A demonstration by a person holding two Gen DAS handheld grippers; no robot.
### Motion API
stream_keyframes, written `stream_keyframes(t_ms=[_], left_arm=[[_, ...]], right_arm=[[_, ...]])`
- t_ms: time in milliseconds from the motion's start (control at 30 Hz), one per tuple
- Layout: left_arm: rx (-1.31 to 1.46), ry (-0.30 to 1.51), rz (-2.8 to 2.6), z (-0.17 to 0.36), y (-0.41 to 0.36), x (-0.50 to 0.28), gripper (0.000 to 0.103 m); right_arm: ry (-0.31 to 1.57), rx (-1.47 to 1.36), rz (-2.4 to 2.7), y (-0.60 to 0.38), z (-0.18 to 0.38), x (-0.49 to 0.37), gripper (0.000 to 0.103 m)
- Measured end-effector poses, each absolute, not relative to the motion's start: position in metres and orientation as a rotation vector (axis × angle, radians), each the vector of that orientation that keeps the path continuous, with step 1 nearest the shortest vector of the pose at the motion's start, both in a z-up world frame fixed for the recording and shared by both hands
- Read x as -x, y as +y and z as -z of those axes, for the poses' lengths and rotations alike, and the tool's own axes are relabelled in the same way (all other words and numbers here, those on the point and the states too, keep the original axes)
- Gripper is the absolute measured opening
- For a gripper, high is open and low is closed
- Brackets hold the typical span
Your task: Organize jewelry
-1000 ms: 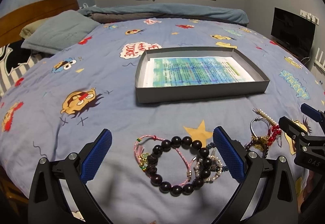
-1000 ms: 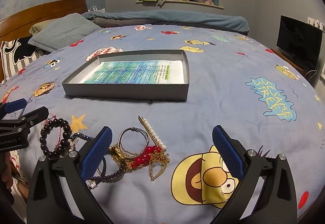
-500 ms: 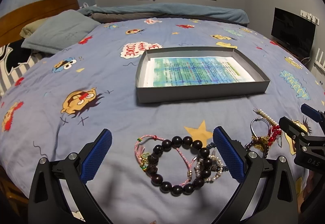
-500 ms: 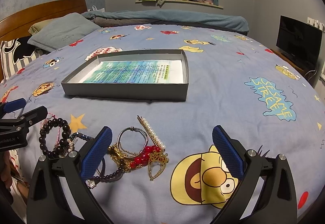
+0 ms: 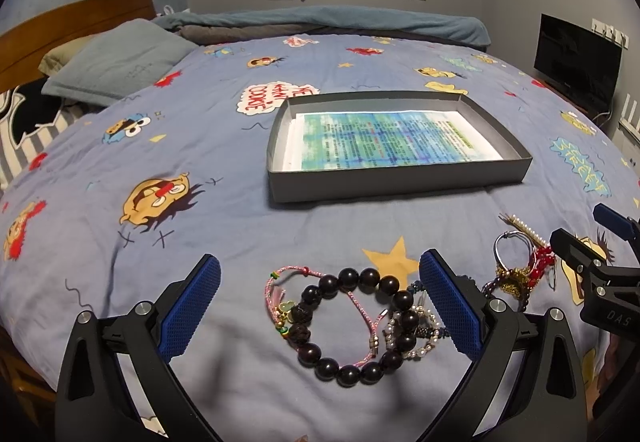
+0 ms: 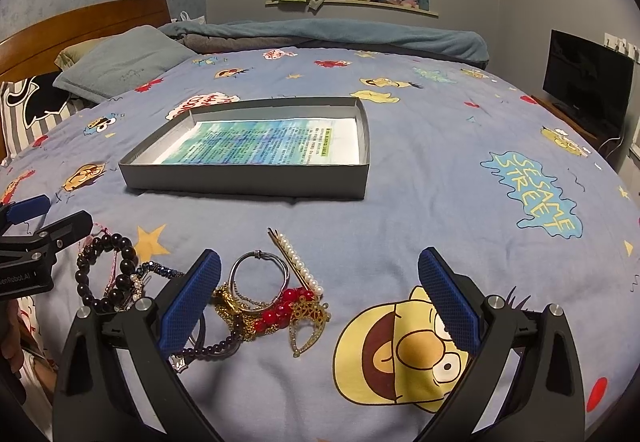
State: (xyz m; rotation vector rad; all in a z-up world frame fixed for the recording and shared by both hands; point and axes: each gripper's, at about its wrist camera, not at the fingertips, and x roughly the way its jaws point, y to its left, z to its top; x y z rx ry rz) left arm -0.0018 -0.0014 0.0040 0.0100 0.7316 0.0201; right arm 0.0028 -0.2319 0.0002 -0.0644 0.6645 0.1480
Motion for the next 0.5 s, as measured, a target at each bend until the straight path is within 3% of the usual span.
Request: stream_keyframes(t_ms=[500], left_arm=[[-0.015, 0.737, -0.018, -0.0031, -0.0015, 0.0016, 0.099]], right_arm=[[0.665, 0.063, -0.146, -0.2327, 0.0019, -0.0034, 0.098]])
